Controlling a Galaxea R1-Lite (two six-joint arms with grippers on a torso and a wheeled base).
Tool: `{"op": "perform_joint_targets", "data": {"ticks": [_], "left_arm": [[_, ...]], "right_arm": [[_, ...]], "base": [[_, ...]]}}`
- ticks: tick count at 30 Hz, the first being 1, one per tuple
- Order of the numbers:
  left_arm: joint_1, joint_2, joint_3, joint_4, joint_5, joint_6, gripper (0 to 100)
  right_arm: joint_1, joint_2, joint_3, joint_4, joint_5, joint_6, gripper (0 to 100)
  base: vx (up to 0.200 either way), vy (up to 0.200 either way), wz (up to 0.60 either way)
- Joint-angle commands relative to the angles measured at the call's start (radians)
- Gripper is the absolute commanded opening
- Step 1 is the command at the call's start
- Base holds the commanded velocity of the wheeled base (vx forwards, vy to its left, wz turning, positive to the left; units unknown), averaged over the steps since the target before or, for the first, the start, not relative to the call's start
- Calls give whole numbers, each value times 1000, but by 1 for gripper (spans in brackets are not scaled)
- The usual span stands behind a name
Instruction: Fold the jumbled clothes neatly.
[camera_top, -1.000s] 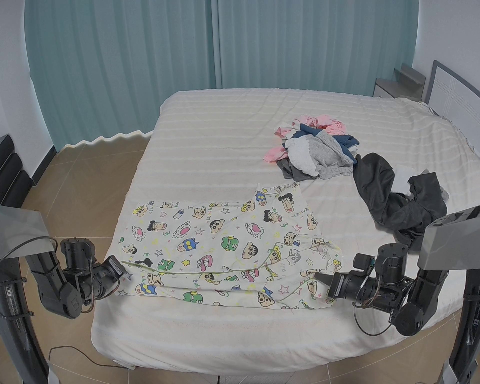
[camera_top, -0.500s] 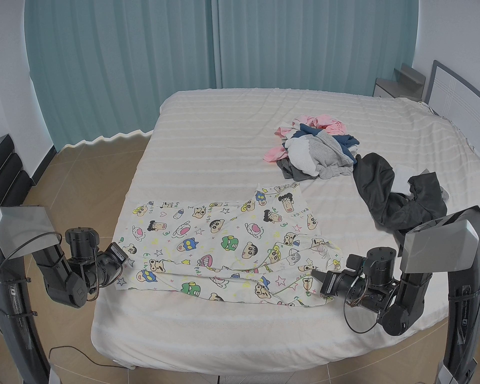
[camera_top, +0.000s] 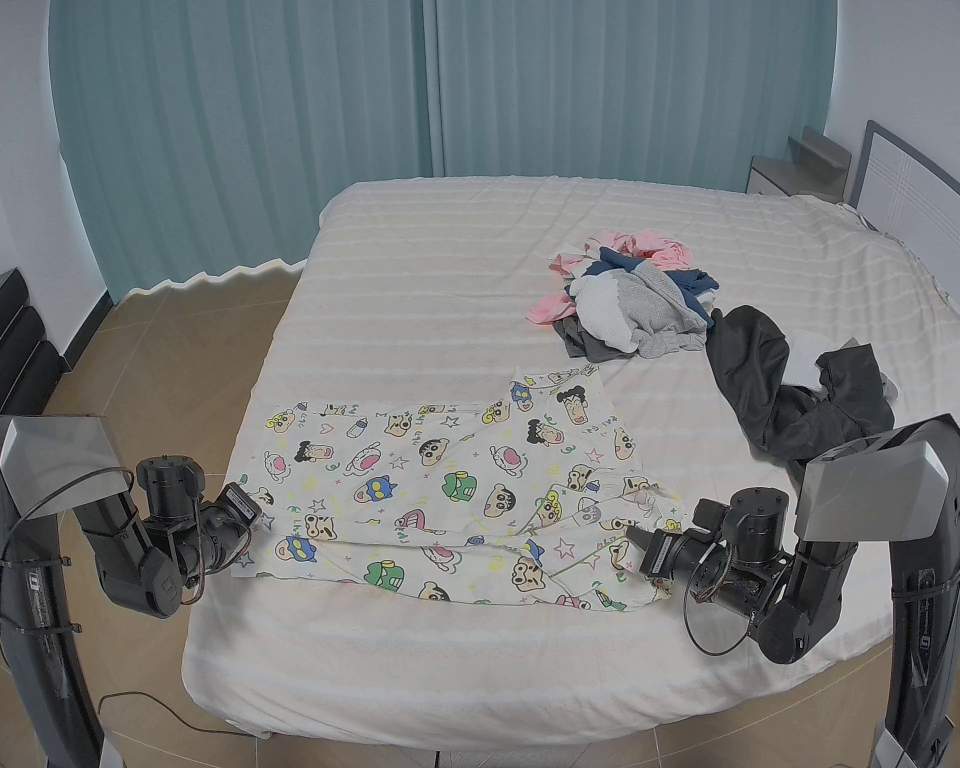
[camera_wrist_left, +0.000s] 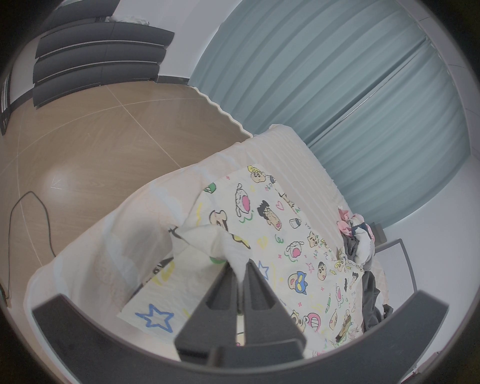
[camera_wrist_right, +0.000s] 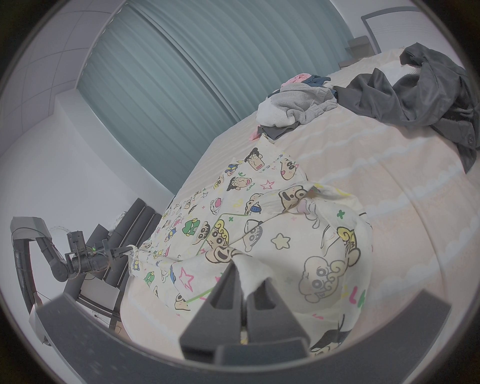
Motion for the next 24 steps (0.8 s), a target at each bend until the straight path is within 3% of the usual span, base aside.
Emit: {"op": "perform_joint_targets", "data": {"ticks": [1,2,3,13,19,21,22,23,24], "left_arm": [[-24,1,11,-27,6,0,0],[-30,1,12,-35,20,-2,0],[-34,1,11,-41,34,-2,100],[-30,18,-3,-122,138,-2,100],[-30,-15,68,-173,126,-4,100],[-34,-45,118,-168,84,4,100],[-33,-64,170,-168,0,30,100],[-33,-65,173,-168,-8,35,100],[-28,-78,213,-168,-64,76,100]], "right_arm": [[-1,2,-3,0,0,1,0],[-1,2,-3,0,-1,1,0],[-1,2,-3,0,-1,-1,0],[-1,2,-4,0,-17,1,0],[-3,1,-6,0,-20,1,0],[-9,1,-7,0,-20,1,0],[-14,-1,-9,0,-21,-1,0],[-14,-1,-9,-2,-21,-1,0],[-15,-1,-16,-2,-23,-1,0]], "base": [[0,0,0],[0,0,0],[0,0,0],[0,0,0],[0,0,0],[0,0,0],[0,0,0],[0,0,0],[0,0,0]]}}
